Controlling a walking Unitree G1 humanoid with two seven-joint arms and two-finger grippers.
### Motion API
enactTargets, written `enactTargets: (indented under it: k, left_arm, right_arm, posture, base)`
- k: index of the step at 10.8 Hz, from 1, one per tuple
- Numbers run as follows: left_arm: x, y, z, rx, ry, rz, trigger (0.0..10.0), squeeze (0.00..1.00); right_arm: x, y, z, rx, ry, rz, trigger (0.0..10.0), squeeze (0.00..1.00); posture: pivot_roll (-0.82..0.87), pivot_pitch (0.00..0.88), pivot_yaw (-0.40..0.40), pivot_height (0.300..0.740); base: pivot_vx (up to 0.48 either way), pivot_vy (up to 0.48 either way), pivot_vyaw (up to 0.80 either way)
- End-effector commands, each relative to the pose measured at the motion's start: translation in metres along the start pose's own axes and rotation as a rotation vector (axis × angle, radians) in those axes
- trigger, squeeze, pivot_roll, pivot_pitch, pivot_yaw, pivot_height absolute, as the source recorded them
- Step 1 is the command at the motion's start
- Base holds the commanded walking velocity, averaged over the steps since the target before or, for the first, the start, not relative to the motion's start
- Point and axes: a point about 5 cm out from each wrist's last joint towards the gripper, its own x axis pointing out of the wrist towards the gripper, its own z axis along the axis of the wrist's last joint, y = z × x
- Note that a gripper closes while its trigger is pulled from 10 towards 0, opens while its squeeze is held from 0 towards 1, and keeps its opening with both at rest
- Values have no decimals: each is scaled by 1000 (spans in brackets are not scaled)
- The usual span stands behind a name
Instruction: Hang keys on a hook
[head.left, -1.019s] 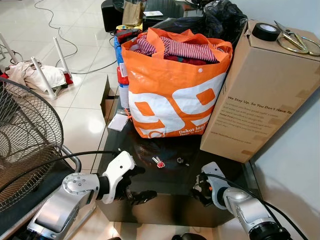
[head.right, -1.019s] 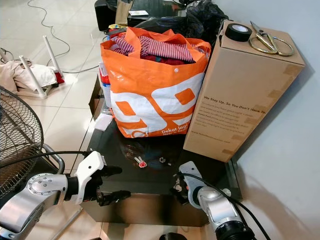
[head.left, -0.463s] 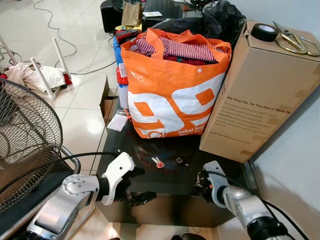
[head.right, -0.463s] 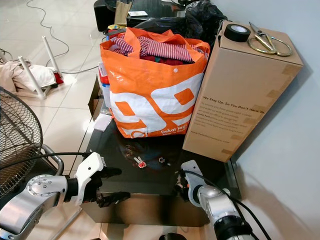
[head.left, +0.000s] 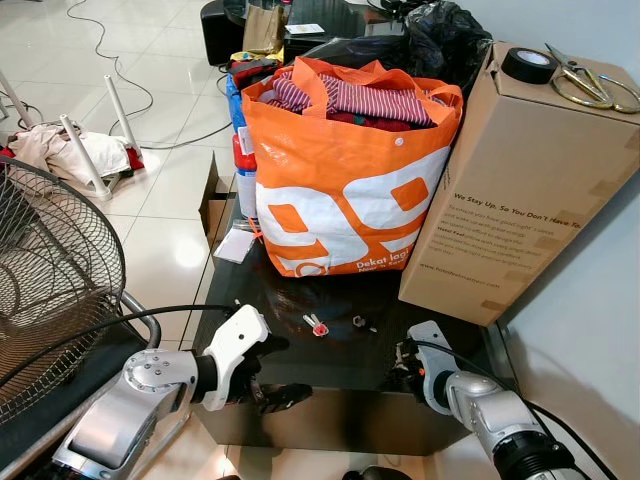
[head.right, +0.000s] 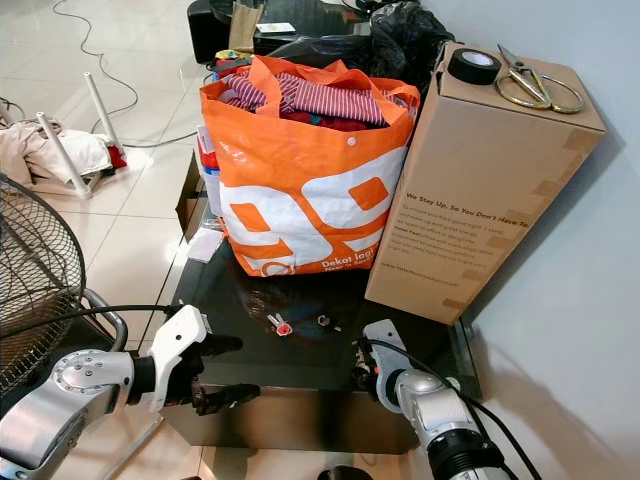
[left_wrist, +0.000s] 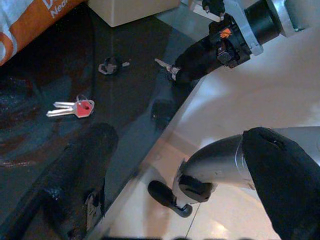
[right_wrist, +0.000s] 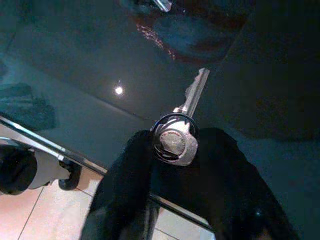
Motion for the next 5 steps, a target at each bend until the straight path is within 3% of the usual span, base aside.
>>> enactTargets:
  k: [1,5]
  left_arm:
    - [-2,0,1,21,3,14,10000,1000]
    - [-3,1,2,22,0,30,10000,1000]
  right_arm:
    - [1,-1,-12,4,53,-17,0,0]
    - [2,-8,-7,-20,6,-68,0,0]
  posture:
    - [-107,42,-49,740]
    - [-106,47,-53,740]
  base:
    - [0,0,0]
    - [0,0,0]
